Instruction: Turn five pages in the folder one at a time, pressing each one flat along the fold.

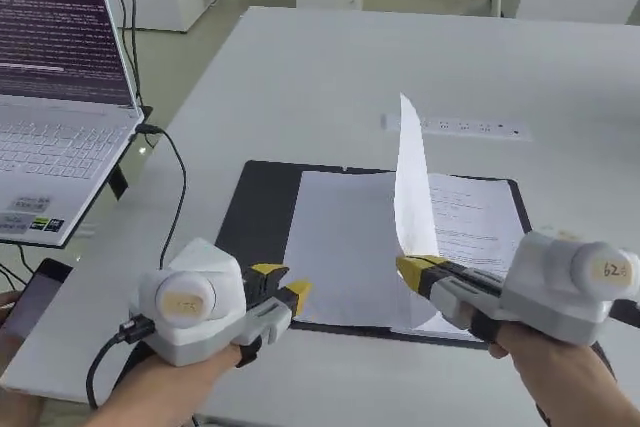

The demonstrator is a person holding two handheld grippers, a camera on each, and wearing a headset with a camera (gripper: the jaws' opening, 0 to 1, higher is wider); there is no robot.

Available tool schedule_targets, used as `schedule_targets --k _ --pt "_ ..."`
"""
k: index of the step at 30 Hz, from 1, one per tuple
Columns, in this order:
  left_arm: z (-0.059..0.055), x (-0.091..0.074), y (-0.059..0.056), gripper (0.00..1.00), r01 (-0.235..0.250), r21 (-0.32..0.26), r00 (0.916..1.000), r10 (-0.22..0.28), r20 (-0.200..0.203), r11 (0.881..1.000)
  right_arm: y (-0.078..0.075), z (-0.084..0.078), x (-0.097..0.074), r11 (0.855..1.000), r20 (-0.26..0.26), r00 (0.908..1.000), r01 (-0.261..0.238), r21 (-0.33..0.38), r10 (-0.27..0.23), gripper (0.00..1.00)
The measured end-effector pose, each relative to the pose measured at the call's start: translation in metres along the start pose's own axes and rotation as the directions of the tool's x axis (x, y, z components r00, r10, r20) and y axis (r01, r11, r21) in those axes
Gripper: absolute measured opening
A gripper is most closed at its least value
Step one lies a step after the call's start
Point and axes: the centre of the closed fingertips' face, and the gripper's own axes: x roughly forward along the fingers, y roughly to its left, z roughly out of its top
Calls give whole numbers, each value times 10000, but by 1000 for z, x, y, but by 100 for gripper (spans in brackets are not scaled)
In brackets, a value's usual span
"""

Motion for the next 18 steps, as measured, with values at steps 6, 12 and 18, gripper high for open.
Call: schedule_targets --k 6,12,18 --pt "-6 -13 16 16 -242 -158 9997 243 64 9996 19 -12 37 9988 -575 9972 -482 -124 474 0" --pt "-14 -22 30 15 -486 -430 9988 486 -5 9979 29 -31 66 9970 -1311 9887 -759 -180 729 0" --pt "-19 -27 41 15 -697 -653 9976 697 -24 9954 25 -57 87 9966 -2095 9758 -726 -381 630 0"
